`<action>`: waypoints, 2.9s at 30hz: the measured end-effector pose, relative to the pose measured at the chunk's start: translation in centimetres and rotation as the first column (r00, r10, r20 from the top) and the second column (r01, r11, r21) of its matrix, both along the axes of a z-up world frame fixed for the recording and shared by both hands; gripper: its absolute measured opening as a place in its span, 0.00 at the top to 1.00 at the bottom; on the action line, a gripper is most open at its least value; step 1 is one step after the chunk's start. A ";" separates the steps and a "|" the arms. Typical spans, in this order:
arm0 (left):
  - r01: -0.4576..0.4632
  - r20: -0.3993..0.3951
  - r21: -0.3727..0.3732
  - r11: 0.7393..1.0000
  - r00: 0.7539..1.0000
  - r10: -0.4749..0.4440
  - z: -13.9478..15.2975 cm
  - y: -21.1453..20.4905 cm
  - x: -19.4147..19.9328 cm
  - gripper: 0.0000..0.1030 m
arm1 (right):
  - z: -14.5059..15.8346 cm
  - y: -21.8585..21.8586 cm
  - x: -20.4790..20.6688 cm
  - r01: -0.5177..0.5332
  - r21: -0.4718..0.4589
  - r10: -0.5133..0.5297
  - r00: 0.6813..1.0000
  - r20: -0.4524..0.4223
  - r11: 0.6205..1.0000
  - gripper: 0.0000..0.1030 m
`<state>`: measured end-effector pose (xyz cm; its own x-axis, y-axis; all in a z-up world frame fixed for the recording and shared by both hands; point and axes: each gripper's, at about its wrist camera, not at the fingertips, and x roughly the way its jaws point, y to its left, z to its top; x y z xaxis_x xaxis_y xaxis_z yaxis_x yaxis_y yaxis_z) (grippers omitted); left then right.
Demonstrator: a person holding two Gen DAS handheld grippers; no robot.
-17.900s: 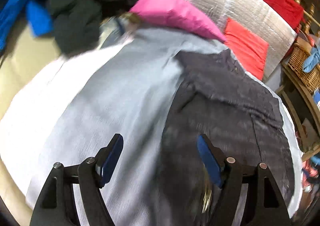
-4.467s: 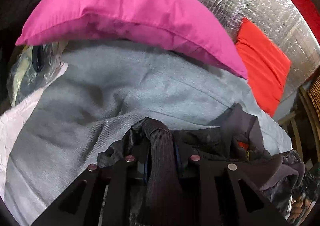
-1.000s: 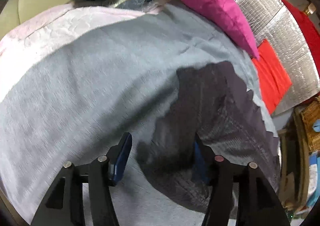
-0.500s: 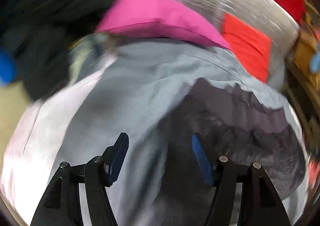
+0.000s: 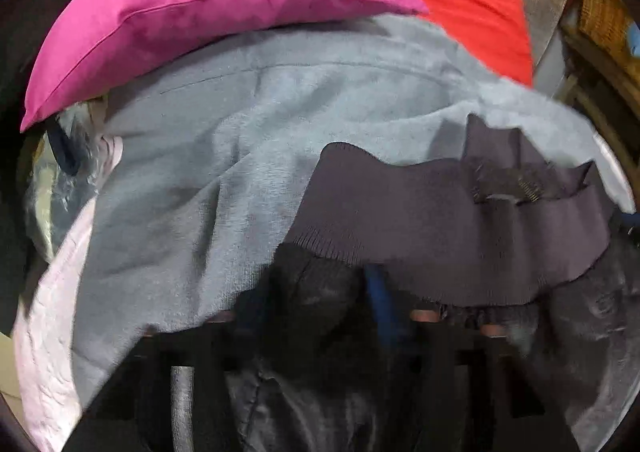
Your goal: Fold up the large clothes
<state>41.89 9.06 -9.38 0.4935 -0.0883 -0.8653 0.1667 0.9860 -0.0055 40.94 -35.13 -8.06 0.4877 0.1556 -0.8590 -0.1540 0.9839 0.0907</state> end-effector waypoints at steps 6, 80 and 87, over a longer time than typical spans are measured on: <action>-0.056 0.116 -0.140 0.989 0.991 0.073 2.5 2.2 -1.1 0.83 | 2.8 -0.5 -1.0 0.027 -0.042 -0.023 0.994 0.103 0.999 0.86; -0.077 0.111 -0.123 0.989 0.990 0.091 -1.3 -8.3 -16.6 0.36 | -4.1 5.0 -11.1 0.107 0.716 -0.116 0.993 -0.036 0.690 0.20; -0.074 0.108 -0.099 0.992 0.990 0.085 -2.1 -7.6 -15.3 0.33 | -3.7 1.8 -11.1 0.191 0.693 -0.219 0.975 -0.049 0.695 0.20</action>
<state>26.63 1.48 -11.52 0.5956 -0.1238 -0.7937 0.0928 0.9920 -0.0851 29.79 -33.32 -11.80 0.6059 0.5899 -0.5338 0.0273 0.6551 0.7550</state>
